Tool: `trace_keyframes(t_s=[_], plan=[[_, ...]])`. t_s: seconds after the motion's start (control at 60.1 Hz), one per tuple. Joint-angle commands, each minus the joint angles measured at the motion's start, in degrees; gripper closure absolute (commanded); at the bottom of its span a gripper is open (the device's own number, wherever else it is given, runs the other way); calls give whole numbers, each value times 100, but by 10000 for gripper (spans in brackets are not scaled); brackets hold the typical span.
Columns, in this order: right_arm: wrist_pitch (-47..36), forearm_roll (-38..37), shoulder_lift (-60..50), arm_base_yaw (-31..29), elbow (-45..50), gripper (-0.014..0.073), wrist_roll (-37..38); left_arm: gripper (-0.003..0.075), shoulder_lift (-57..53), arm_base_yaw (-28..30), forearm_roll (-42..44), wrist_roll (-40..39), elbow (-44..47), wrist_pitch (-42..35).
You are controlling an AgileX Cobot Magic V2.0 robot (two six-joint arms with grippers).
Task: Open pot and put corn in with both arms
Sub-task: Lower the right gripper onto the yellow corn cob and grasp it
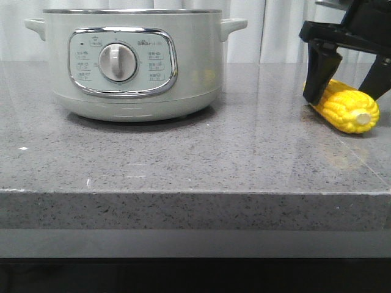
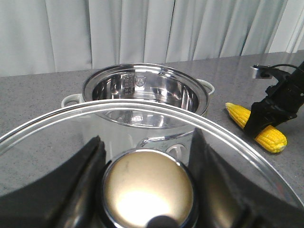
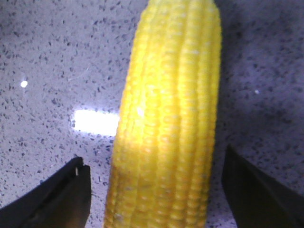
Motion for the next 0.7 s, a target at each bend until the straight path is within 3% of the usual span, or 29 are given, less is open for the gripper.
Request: trace_keyframes(t_s=[0.0, 0.283, 0.682], plan=[[70, 140, -159, 5, -236, 22, -95, 534, 9, 8, -93, -12, -214, -802], [166, 140, -132, 5, -251, 260, -95, 534, 9, 8, -93, -12, -214, -802], [409, 177, -1105, 5, -251, 265, -99, 534, 9, 8, -93, -12, -214, -802]])
